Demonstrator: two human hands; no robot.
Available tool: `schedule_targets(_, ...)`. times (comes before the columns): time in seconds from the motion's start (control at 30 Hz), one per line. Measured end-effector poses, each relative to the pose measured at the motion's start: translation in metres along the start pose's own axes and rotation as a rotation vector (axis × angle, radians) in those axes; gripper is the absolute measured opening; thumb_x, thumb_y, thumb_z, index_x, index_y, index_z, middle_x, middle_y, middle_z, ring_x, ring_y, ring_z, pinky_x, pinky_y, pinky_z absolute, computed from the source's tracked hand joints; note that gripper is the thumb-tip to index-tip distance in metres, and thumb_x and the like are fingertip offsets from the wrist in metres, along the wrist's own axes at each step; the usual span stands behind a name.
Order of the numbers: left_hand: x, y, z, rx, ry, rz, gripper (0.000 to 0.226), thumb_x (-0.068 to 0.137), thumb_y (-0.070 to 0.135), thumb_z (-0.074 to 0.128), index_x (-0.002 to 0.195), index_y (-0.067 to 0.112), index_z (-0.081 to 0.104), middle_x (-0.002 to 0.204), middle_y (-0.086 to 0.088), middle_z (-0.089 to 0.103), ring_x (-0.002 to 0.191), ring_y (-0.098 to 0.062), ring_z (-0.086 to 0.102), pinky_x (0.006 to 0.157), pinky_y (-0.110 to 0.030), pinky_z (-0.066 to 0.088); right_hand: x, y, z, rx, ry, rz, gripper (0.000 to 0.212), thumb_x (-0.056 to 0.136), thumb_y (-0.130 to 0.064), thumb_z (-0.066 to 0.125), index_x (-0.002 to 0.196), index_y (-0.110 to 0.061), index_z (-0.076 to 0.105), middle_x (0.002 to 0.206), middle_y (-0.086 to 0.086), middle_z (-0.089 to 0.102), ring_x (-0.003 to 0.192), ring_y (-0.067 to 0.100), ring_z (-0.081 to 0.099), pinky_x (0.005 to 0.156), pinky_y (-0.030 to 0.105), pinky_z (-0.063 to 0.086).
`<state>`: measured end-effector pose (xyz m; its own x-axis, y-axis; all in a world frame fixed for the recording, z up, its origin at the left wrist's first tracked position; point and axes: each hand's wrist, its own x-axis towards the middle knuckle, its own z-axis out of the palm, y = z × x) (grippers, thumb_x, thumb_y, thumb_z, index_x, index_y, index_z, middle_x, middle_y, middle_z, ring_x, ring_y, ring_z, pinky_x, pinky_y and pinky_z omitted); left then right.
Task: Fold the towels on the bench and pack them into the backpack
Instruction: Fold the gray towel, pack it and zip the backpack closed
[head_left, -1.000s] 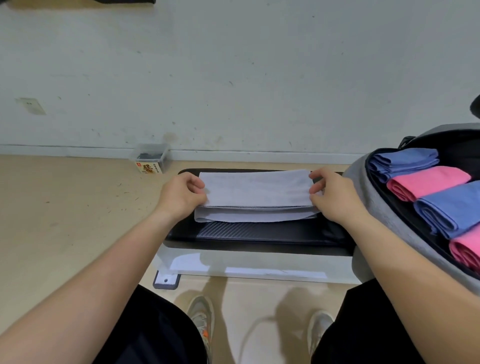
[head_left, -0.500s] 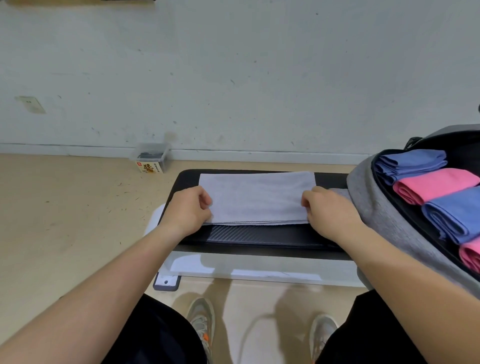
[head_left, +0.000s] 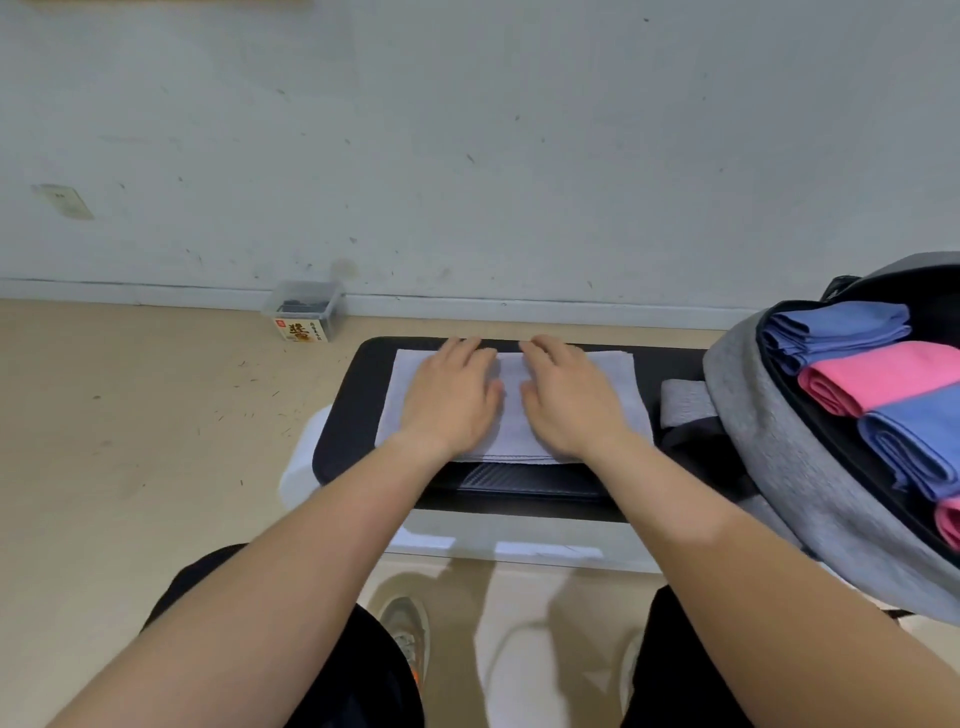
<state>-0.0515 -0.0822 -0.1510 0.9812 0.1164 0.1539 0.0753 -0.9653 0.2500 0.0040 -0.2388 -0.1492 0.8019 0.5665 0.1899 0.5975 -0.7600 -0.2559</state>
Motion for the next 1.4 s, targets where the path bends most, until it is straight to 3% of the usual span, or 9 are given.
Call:
schedule_targets(0.13, 0.007, -0.004, 0.022, 0.078, -0.227, -0.046, 0.062, 0.105, 0.048, 0.016, 0.159, 0.022, 0.006, 0.167, 0.002, -0.003, 0.153, -0.02, -0.006, 0.122, -0.046, 0.001, 0.008, 0.004, 0.019, -0.052, -0.237, 0.046, 0.065, 0.104, -0.044, 0.022, 0.158, -0.013, 0.002, 0.166, 0.004, -0.001, 0.153, 0.02, -0.002, 0.124, 0.041, 0.003)
schedule_targets(0.37, 0.002, -0.038, 0.022, 0.097, -0.227, -0.09, 0.061, 0.102, 0.055, 0.008, 0.157, 0.035, -0.005, 0.165, 0.005, -0.015, 0.152, -0.017, -0.015, 0.122, -0.044, -0.007, 0.0, 0.044, 0.014, -0.112, -0.324, 0.183, 0.067, 0.1, -0.058, 0.011, 0.157, -0.028, -0.008, 0.164, 0.0, -0.016, 0.151, 0.015, -0.016, 0.122, 0.043, -0.008)
schedule_targets(0.57, -0.005, -0.072, 0.005, -0.035, -0.082, -0.163, 0.051, 0.107, 0.033, 0.024, 0.156, 0.022, 0.024, 0.166, -0.003, 0.015, 0.153, -0.022, 0.011, 0.123, -0.041, 0.013, -0.005, 0.06, 0.006, -0.174, -0.289, 0.218, 0.07, 0.1, -0.058, 0.01, 0.158, -0.022, -0.006, 0.165, 0.003, -0.012, 0.152, 0.018, -0.012, 0.123, 0.044, -0.005)
schedule_targets(0.7, -0.013, -0.071, -0.008, 0.135, 0.086, -0.367, 0.045, 0.098, 0.039, 0.039, 0.132, 0.01, 0.051, 0.135, -0.013, 0.051, 0.123, -0.033, 0.045, 0.098, -0.045, 0.041, -0.001, 0.045, -0.005, -0.13, -0.137, -0.035, 0.07, 0.1, -0.057, 0.024, 0.158, -0.026, 0.003, 0.166, -0.001, -0.001, 0.153, 0.019, 0.0, 0.123, 0.042, 0.002)
schedule_targets(0.9, -0.016, -0.063, -0.017, 0.047, -0.049, -0.554, 0.044, 0.092, 0.048, 0.044, 0.107, 0.011, 0.061, 0.12, -0.012, 0.054, 0.111, -0.033, 0.05, 0.083, -0.041, 0.043, 0.001, 0.033, 0.001, -0.054, -0.364, -0.067, 0.076, 0.093, -0.065, 0.037, 0.156, -0.037, 0.006, 0.165, -0.004, -0.009, 0.152, 0.017, -0.007, 0.124, 0.043, 0.003)
schedule_targets(0.97, -0.015, -0.067, -0.021, -0.094, -0.032, -0.53, 0.035, 0.089, 0.044, 0.051, 0.076, 0.013, 0.059, 0.093, -0.009, 0.062, 0.086, -0.03, 0.057, 0.064, -0.034, 0.041, 0.001, 0.032, 0.0, -0.044, -0.396, -0.063, 0.074, 0.093, -0.065, 0.038, 0.156, -0.039, 0.008, 0.165, -0.005, -0.009, 0.152, 0.017, -0.007, 0.123, 0.044, 0.002)
schedule_targets(1.03, -0.014, -0.069, -0.027, -0.233, -0.001, -0.508, 0.035, 0.089, 0.039, 0.059, 0.066, 0.014, 0.052, 0.07, -0.003, 0.057, 0.071, -0.026, 0.055, 0.055, -0.032, 0.036, 0.0, 0.031, -0.002, -0.02, -0.421, -0.058, 0.074, 0.092, -0.066, 0.04, 0.155, -0.042, 0.008, 0.165, -0.005, -0.01, 0.152, 0.017, -0.008, 0.123, 0.044, 0.001)
schedule_targets(1.23, -0.01, -0.075, -0.044, -0.696, 0.107, -0.535, 0.023, 0.086, 0.024, 0.075, 0.086, 0.016, 0.053, 0.085, -0.001, 0.059, 0.078, -0.018, 0.056, 0.061, -0.028, 0.039, -0.004, 0.027, -0.002, -0.052, -0.468, -0.038, 0.077, 0.09, -0.071, 0.038, 0.154, -0.047, 0.004, 0.164, -0.006, -0.015, 0.152, 0.018, -0.013, 0.122, 0.044, -0.004)
schedule_targets(1.4, -0.004, -0.078, -0.071, -0.91, 0.241, -0.463, 0.014, 0.085, 0.015, 0.076, 0.096, 0.013, 0.067, 0.077, 0.003, 0.063, 0.072, -0.011, 0.059, 0.063, -0.021, 0.043, 0.005, 0.001, 0.016, -0.094, -0.424, -0.029, 0.077, 0.089, -0.076, 0.027, 0.154, -0.047, -0.002, 0.164, -0.003, -0.019, 0.151, 0.021, -0.018, 0.122, 0.047, -0.008)
